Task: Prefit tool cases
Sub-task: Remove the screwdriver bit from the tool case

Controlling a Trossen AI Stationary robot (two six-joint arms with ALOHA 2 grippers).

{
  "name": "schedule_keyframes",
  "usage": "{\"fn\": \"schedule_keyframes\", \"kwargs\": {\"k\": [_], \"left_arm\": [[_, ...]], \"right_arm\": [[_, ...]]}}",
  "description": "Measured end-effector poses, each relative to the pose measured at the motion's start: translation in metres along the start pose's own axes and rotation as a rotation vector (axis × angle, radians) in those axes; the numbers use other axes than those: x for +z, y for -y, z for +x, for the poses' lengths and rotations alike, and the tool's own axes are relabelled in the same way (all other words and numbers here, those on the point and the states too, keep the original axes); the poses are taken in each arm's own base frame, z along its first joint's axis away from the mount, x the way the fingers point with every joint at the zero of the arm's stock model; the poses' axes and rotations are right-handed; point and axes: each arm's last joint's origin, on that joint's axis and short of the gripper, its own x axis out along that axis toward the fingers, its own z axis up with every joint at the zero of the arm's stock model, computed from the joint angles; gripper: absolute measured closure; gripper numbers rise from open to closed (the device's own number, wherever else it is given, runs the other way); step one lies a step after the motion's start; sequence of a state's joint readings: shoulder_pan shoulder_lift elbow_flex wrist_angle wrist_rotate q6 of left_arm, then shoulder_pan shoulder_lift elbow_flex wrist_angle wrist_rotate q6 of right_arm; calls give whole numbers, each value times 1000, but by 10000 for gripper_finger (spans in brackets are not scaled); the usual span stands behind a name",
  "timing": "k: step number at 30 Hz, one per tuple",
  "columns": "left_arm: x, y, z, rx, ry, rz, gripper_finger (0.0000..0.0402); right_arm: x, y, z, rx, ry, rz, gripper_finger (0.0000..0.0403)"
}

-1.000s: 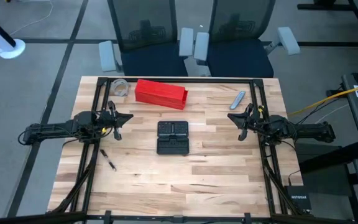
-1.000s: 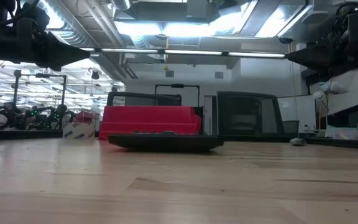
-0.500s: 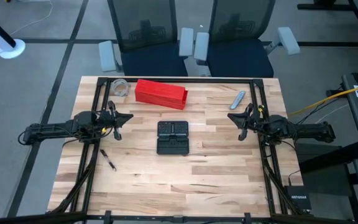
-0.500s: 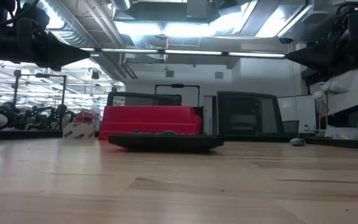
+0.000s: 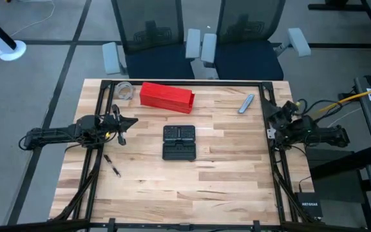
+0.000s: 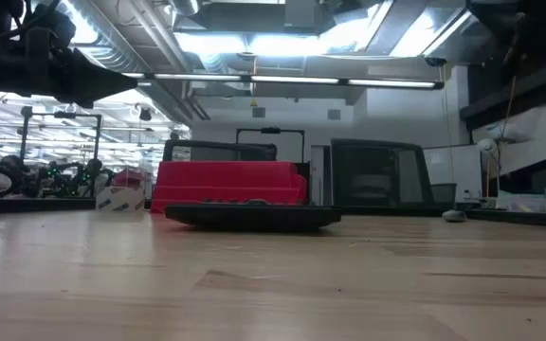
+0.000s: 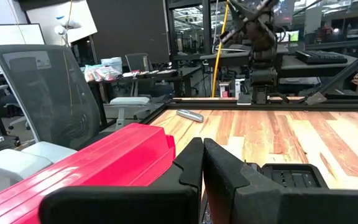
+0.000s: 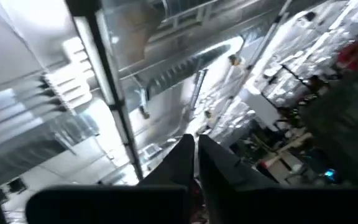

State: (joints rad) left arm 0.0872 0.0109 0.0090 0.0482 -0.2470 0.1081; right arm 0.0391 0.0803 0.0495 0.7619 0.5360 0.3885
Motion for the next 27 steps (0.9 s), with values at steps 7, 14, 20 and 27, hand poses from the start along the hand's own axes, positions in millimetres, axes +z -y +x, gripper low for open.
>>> {"fn": "schedule_keyframes", "kwargs": {"k": [7, 14, 20, 27], "left_arm": [[0, 0, 0, 1, 0, 3, 398], [2, 0, 0, 1, 21, -72, 398], [2, 0, 0, -8, 21, -429, 398], [7, 1, 1, -59, 53, -724, 398]], "right_arm": [[10, -37, 58, -177, -84, -103, 379], [-15, -84, 145, -225, -304, -397, 379], [-29, -117, 201, -175, -506, -513, 379], [-37, -133, 226, -176, -832, -574, 379]]}}
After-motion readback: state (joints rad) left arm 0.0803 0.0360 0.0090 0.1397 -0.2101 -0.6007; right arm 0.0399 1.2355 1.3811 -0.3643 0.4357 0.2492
